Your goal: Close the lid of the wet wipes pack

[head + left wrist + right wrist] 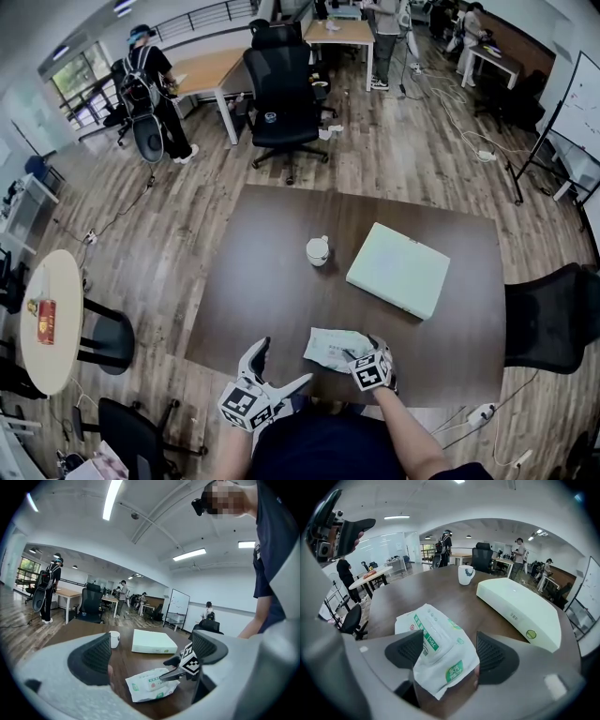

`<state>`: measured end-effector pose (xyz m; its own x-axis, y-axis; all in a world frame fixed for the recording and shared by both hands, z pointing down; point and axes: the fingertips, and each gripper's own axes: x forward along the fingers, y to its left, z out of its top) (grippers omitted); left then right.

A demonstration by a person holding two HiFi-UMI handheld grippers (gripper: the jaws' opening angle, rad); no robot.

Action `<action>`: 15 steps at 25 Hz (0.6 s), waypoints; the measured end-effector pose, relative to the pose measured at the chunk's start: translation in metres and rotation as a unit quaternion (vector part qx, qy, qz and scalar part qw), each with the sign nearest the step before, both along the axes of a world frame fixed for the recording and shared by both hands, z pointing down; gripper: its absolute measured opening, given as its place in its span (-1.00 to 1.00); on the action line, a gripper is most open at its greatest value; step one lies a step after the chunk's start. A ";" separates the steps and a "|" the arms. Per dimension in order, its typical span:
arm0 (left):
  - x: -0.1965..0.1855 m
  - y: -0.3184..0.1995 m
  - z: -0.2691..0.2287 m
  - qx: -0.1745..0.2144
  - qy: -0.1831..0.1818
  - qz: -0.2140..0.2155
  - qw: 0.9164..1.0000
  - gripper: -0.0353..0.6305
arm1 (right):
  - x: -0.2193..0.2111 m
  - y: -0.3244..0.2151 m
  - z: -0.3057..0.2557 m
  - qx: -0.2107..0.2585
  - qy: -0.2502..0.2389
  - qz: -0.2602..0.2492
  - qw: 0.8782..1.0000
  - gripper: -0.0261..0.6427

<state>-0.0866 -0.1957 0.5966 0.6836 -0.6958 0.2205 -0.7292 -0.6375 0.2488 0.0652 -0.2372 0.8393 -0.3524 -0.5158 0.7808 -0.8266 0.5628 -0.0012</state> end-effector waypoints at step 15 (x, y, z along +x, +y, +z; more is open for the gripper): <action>-0.005 -0.005 0.000 -0.005 0.004 -0.009 1.000 0.69 | -0.011 -0.006 0.018 -0.027 0.048 -0.025 0.998 -0.23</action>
